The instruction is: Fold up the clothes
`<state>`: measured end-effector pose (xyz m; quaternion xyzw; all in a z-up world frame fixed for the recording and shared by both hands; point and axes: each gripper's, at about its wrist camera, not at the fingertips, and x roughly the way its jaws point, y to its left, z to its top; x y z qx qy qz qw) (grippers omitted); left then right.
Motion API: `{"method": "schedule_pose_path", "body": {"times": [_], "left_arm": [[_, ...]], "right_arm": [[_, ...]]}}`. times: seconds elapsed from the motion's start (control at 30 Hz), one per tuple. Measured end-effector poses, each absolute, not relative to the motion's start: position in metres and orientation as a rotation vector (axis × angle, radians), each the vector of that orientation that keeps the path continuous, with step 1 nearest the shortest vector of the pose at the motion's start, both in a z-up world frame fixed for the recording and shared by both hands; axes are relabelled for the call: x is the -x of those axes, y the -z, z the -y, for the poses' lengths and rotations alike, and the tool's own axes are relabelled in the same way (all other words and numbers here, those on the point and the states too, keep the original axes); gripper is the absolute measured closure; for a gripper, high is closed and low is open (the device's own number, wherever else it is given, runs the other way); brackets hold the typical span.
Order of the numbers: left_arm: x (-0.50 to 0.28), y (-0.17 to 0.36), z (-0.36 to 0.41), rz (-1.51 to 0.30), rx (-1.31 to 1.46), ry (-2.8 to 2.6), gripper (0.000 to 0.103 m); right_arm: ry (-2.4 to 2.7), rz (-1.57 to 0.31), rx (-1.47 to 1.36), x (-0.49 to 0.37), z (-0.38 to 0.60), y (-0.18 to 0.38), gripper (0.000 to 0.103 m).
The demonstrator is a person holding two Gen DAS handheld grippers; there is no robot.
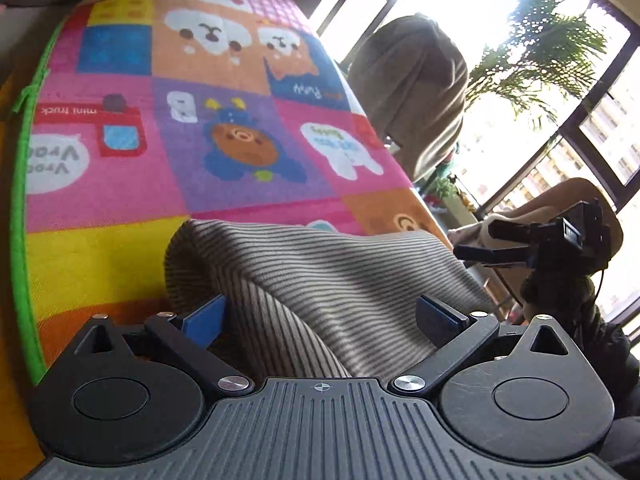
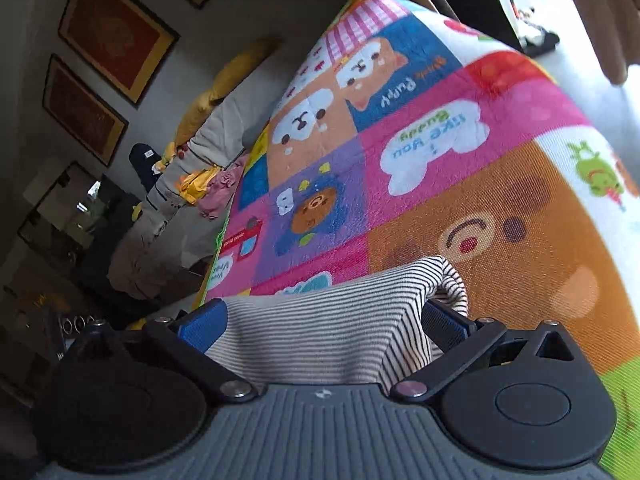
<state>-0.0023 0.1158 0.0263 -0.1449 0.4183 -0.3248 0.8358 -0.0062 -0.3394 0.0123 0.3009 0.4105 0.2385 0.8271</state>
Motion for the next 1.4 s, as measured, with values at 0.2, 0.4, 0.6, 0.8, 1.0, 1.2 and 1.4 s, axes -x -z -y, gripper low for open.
{"method": "schedule_pose_path", "body": {"times": [0.2, 0.4, 0.6, 0.8, 1.0, 1.2, 1.4], "left_arm": [[-0.032, -0.005, -0.116, -0.911, 0.397, 0.729, 0.000], [-0.089, -0.001, -0.118, -0.907, 0.474, 0.710, 0.000], [-0.159, -0.007, -0.111, -0.808, 0.443, 0.606, 0.000], [-0.203, 0.001, -0.117, -0.779, 0.525, 0.551, 0.000], [-0.185, 0.020, -0.131, -0.800, 0.633, 0.565, 0.000], [-0.131, 0.006, -0.121, -0.752, 0.467, 0.580, 0.000], [-0.103, -0.002, -0.112, -0.732, 0.422, 0.638, 0.000]], "right_arm": [[-0.583, -1.015, -0.708, -0.049, 0.325, 0.020, 0.000], [-0.596, -0.965, -0.618, -0.102, 0.309, 0.016, 0.000], [-0.546, -0.898, -0.538, -0.168, 0.285, 0.011, 0.000], [-0.484, -0.832, -0.493, -0.215, 0.273, 0.013, 0.000], [-0.472, -0.776, -0.367, -0.206, 0.262, 0.016, 0.000], [-0.418, -0.747, -0.193, -0.149, 0.251, 0.001, 0.000], [-0.326, -0.752, 0.012, -0.091, 0.254, 0.003, 0.000]]}}
